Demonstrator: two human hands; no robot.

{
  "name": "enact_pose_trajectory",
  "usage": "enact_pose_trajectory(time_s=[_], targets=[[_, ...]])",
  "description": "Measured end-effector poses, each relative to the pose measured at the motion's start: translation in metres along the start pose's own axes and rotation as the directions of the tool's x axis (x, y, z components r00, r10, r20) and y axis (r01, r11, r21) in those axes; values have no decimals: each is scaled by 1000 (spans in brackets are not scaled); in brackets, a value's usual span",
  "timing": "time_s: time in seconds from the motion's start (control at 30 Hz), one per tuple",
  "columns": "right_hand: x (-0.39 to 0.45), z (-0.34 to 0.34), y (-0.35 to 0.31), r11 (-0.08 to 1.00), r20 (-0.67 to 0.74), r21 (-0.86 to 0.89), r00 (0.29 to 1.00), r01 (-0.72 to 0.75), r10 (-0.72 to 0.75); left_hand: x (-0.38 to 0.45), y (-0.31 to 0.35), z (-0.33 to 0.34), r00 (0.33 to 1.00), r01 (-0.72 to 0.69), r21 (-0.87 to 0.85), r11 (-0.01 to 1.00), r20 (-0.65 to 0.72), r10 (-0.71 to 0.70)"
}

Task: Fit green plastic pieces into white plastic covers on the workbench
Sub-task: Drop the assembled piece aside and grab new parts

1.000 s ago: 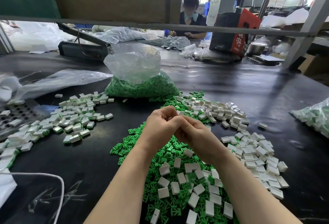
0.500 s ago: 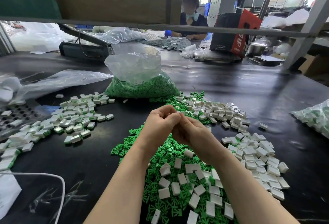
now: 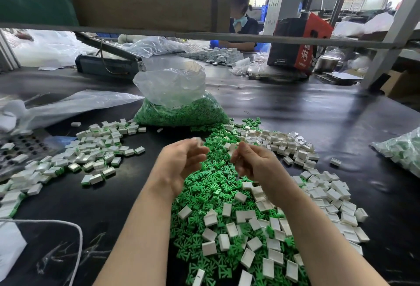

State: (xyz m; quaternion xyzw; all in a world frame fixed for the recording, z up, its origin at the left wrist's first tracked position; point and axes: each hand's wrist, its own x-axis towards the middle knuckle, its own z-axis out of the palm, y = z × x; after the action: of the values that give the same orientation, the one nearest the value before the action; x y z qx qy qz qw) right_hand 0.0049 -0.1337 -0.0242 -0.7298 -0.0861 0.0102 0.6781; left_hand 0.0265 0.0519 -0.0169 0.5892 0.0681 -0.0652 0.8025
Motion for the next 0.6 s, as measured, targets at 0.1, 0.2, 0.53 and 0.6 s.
enact_pose_trajectory(time_s=[0.1, 0.2, 0.53, 0.6], targets=[[0, -9, -1, 993, -102, -117, 995, -10, -2, 8, 6, -24, 965, 97, -329, 939, -199, -169], [-1, -17, 0, 946, -140, -321, 990, -41, -4, 14, 11, -51, 931, 77, -604, 794, -242, -274], [-4, -28, -1, 741, -63, -665, 996, -94, 69, 13, 18, -71, 933, -251, -812, 528, -348, -91], [-6, -29, -4, 698, -6, -710, 992, -92, 125, 11, 20, -67, 953, -190, -790, 583, -291, -84]])
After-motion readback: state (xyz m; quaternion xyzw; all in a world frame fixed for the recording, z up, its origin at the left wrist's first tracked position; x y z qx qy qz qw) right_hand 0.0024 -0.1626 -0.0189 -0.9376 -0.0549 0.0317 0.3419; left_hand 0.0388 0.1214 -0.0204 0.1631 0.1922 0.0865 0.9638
